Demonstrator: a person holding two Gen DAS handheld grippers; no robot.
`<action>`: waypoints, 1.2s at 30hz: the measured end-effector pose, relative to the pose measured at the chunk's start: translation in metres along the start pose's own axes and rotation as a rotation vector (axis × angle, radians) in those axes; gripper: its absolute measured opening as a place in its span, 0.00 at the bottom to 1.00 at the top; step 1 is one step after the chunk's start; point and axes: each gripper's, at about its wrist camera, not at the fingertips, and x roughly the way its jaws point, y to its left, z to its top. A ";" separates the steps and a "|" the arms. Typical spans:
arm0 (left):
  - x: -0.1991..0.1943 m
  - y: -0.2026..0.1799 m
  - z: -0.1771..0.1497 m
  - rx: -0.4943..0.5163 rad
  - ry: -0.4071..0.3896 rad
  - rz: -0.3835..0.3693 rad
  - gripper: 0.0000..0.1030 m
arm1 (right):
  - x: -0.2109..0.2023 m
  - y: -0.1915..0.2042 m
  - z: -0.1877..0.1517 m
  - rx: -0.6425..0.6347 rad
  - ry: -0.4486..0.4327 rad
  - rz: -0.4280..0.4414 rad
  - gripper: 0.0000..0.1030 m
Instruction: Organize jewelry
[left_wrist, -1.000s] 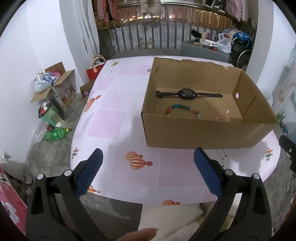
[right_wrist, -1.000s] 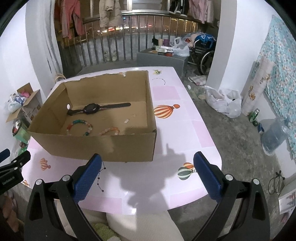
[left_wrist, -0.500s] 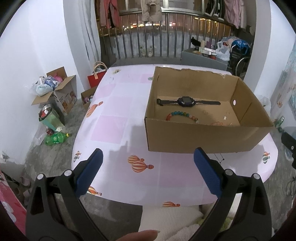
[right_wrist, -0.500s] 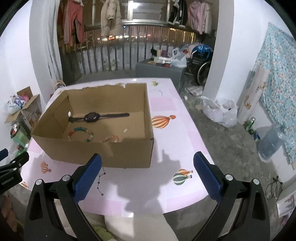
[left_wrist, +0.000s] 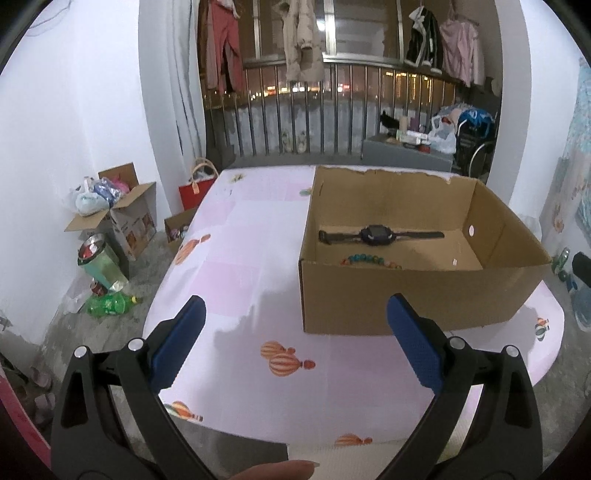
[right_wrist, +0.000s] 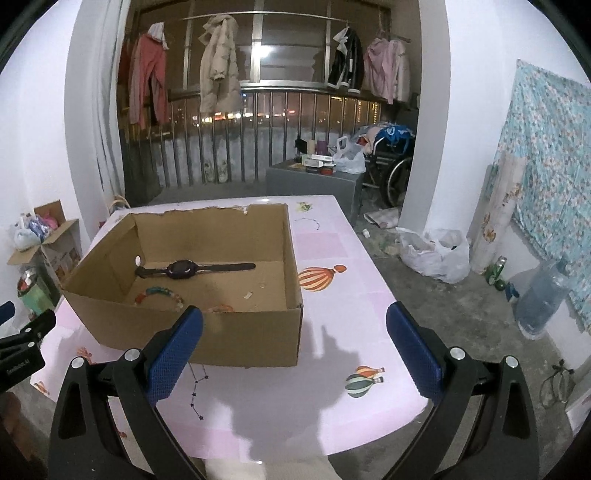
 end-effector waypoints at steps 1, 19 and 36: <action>0.000 0.000 0.000 -0.003 -0.012 -0.002 0.92 | 0.002 0.000 -0.002 0.005 -0.001 0.003 0.94; 0.013 0.003 -0.001 -0.058 -0.075 -0.029 0.92 | 0.012 -0.001 -0.009 0.052 0.002 0.015 0.94; 0.019 0.002 -0.003 -0.050 -0.059 -0.053 0.92 | 0.016 0.001 -0.013 0.057 0.015 0.018 0.94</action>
